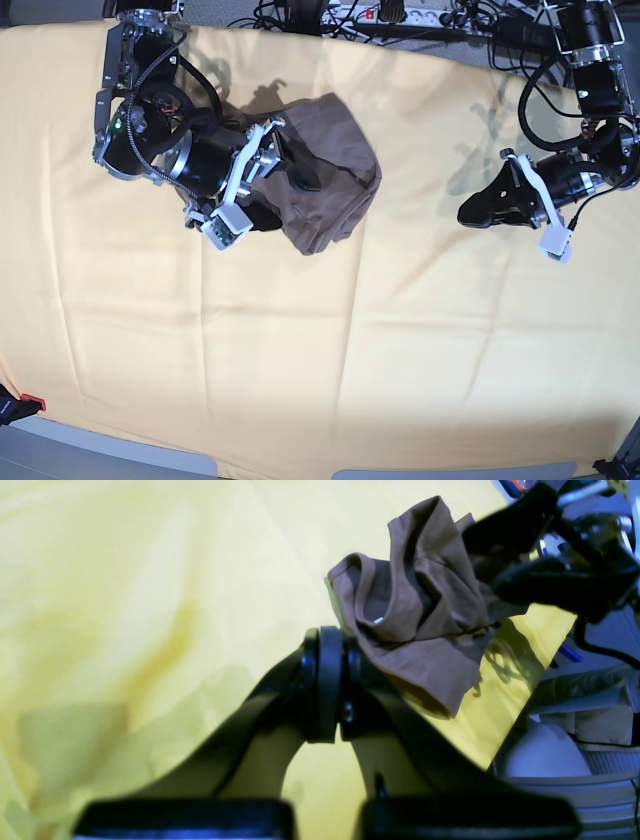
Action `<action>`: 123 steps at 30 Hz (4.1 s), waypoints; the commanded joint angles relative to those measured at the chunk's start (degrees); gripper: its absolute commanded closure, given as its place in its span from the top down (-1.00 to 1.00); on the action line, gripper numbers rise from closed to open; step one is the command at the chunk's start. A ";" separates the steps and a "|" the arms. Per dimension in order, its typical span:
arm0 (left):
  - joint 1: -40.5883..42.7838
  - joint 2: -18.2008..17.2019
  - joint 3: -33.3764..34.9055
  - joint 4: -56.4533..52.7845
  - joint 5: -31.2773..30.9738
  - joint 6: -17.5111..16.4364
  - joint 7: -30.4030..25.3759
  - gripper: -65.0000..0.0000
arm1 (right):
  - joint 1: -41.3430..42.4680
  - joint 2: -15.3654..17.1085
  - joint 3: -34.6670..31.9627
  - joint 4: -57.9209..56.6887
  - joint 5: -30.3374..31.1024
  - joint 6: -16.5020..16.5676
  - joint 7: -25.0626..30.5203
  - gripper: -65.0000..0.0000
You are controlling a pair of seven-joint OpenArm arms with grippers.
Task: Fold the T-shirt properly
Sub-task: 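Press and drag the folded bundle toward the arms with the right gripper, then open the right gripper and withdraw it from the bundle, then grasp the bundle edge with the left gripper and tuck it under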
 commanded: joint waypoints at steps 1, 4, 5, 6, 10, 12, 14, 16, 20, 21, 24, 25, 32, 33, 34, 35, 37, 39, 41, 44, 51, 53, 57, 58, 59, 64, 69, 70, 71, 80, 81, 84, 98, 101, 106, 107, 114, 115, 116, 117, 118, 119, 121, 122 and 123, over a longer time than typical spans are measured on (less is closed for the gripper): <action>-0.76 -0.94 -0.26 0.90 -1.36 -0.45 -1.22 -1.00 | 0.98 0.02 0.07 0.72 1.84 0.30 1.70 0.39; -0.76 -0.96 -0.26 0.90 -1.33 -0.45 -1.22 -1.00 | 1.31 -0.33 0.04 0.72 2.27 0.30 1.99 0.13; -0.76 -0.96 -0.26 0.90 -1.36 -0.45 -1.22 -1.00 | 1.31 -0.66 -0.09 0.72 2.19 0.30 1.92 0.05; -0.79 -0.96 -0.26 0.90 -1.36 -0.45 -1.22 -1.00 | 1.29 -0.81 -0.35 0.68 1.90 0.30 1.90 0.00; -0.76 -0.94 -0.26 0.90 -1.38 -0.45 -1.22 -1.00 | 1.29 -0.90 -2.03 0.44 1.75 0.30 1.90 0.00; -0.79 -0.94 -0.26 0.90 -1.38 -0.45 -1.22 -1.00 | 1.29 -0.90 -2.93 0.44 1.09 0.30 1.90 0.00; -0.76 -0.94 -0.26 0.90 -1.38 -0.45 -1.22 -1.00 | 1.31 -0.90 -3.87 0.44 -2.12 0.30 1.99 0.02; -0.76 -0.96 -0.26 0.90 -1.33 -0.45 -1.22 -1.00 | 1.31 -0.90 -4.13 0.46 -4.26 0.30 2.14 0.02; -0.76 -0.94 -0.26 0.90 -1.36 -0.45 -1.22 -1.00 | 1.46 -0.90 -4.11 2.43 -2.49 0.30 2.10 0.02; -0.76 -0.94 -0.26 0.90 -1.33 -0.45 -1.22 -1.00 | 1.46 -0.90 -4.04 3.72 -1.46 0.30 2.10 0.02; -0.59 -0.96 -0.26 0.90 -1.36 -0.45 -1.20 -1.00 | 1.44 -0.92 -3.93 7.21 -2.45 -0.35 2.14 0.03; -0.46 -0.94 -0.26 0.90 -1.29 -0.45 -1.20 -1.00 | 1.46 -0.92 -3.89 7.34 -4.59 -0.92 2.34 0.03; 0.33 -0.94 -0.26 0.90 -1.20 -0.45 -1.25 -1.00 | 1.33 -0.92 -3.91 2.64 -13.57 -5.25 10.12 0.26; 0.33 -0.94 -0.26 0.90 -1.44 -0.45 -1.25 -1.00 | 1.31 -0.92 -3.91 2.01 -13.42 -5.22 10.05 0.26; 0.33 -0.94 -0.26 0.90 -1.57 -0.45 -1.22 -1.00 | 1.29 -0.92 -3.91 1.38 -13.38 -5.22 10.03 0.26; 0.33 -0.94 -0.26 0.90 -1.55 -0.45 -1.25 -1.00 | 1.25 -0.92 -3.91 0.68 -13.38 -5.22 10.03 0.26; 0.33 -0.96 -0.26 0.90 -1.55 -0.45 -1.25 -1.00 | 1.29 -0.92 -3.98 -0.96 -13.38 -4.90 10.03 0.25; 0.33 -0.96 -0.26 0.90 -1.51 -0.45 -1.22 -1.00 | 1.31 -0.92 -4.09 -2.71 -13.38 -3.82 10.03 0.25; 0.33 -0.98 -0.26 0.90 -1.53 -0.45 -1.22 -1.00 | 1.31 -0.92 -4.07 -3.74 -13.35 -3.80 10.03 0.18; 0.31 -0.94 -0.26 0.90 -1.57 -0.45 -1.27 -1.00 | 1.49 -0.92 -4.07 -3.63 -12.22 -3.39 10.05 -0.38; 0.35 -0.96 -0.26 0.90 -1.53 -0.45 -1.22 -1.00 | 1.60 -0.92 -4.07 1.46 -2.89 -0.44 6.97 -1.00; 0.35 -0.96 -0.26 0.90 -1.55 -0.45 -1.22 -1.00 | 1.33 -0.92 -4.09 4.52 2.14 0.30 3.19 -1.00; 0.33 -0.94 -0.26 0.90 -1.57 -0.45 -1.25 -1.00 | -2.54 -0.92 -4.09 9.16 10.29 0.30 -0.35 -1.00; 0.31 -0.96 -0.26 0.90 -1.60 -0.45 -1.25 -1.00 | -3.78 -0.92 -4.09 9.40 11.63 0.30 -0.42 -1.00; 0.33 -0.94 -0.26 0.90 -1.60 -0.45 -1.25 -1.00 | -4.92 -0.92 -4.09 9.44 12.66 0.30 -0.55 -1.00; 0.33 -0.96 -0.26 0.90 -1.57 -0.45 -1.25 -1.00 | -9.25 -0.94 -4.13 9.44 12.39 0.30 -0.59 -1.00; 0.33 -0.94 -0.26 0.90 -1.62 -0.45 -1.27 -1.00 | -10.47 -0.92 -7.72 9.42 10.62 0.30 -0.63 -1.00; 0.33 -0.94 -0.26 0.90 -1.86 -0.45 -1.27 -1.00 | -10.47 -0.92 -9.27 9.42 9.51 0.30 -0.63 -1.00; 0.33 -0.94 -0.26 0.90 -2.29 -0.45 -1.25 -1.00 | -10.47 -0.92 -10.97 9.42 8.46 0.30 -0.76 -1.00; 0.33 -0.96 -0.26 0.90 -2.86 -0.45 -1.22 -1.00 | -10.47 -0.90 -24.13 9.42 -3.32 0.30 -3.80 -1.00; 0.33 -0.96 -0.26 0.90 -2.89 -0.45 -1.22 -1.00 | -10.47 -0.90 -24.59 9.42 -3.87 0.30 -3.80 -1.00; 0.33 -0.96 -0.26 0.90 -2.89 -0.45 -1.25 -1.00 | -10.36 -0.90 -24.57 9.44 -4.46 0.30 -3.78 -0.48; 0.13 -1.14 -0.26 0.90 -4.35 -0.45 -1.46 -1.00 | -6.19 -0.85 -18.75 21.20 -11.72 0.30 -2.05 0.28; -0.44 -1.60 -0.20 0.90 -4.50 -0.45 -1.49 -1.00 | -6.19 -0.83 -11.72 21.20 -16.98 -4.33 2.16 0.28; -3.06 -2.36 1.64 0.92 -7.04 -0.45 -1.51 -0.78 | -6.43 1.18 2.71 21.20 -17.92 -6.54 3.82 0.28; -3.76 -2.36 2.19 0.90 -6.97 -0.45 -1.55 -0.47 | -6.69 1.84 5.46 21.20 -17.88 -6.54 3.87 0.28; -4.79 -1.18 9.38 0.90 -1.60 0.90 -4.74 0.27 | -8.37 5.11 19.32 21.20 -17.00 -9.05 3.43 0.28; -4.79 -0.57 10.91 0.90 -1.51 0.79 -5.07 0.27 | -8.81 5.40 20.61 21.20 -16.90 -9.01 3.61 0.28; -4.83 0.11 12.52 0.90 -1.46 0.76 -5.27 0.27 | -9.25 5.66 21.70 21.20 -16.17 -8.85 3.58 0.28; -4.92 0.76 14.29 0.90 -1.31 0.50 -5.44 0.27 | -9.77 5.66 22.67 21.20 -15.61 -8.57 3.63 0.28; -4.96 1.44 15.93 0.90 -0.66 0.31 -5.64 0.27 | -10.14 5.64 23.39 21.20 -14.62 -8.09 3.56 0.28; -5.18 2.27 17.31 0.90 0.46 0.28 -5.99 0.27 | -10.71 5.64 23.89 21.20 -14.43 -7.93 3.58 0.28; -5.79 4.24 19.43 0.90 4.76 0.33 -7.26 0.27 | -11.72 5.64 23.96 21.20 -14.67 -7.74 3.58 0.28; -5.97 5.20 20.09 0.90 7.54 0.72 -8.63 0.27 | -12.37 5.64 23.96 21.20 -14.64 -7.67 3.58 0.28; -6.27 6.23 20.57 0.90 10.14 1.55 -10.27 0.27 | -12.98 5.64 23.96 21.20 -14.64 -7.67 3.54 0.28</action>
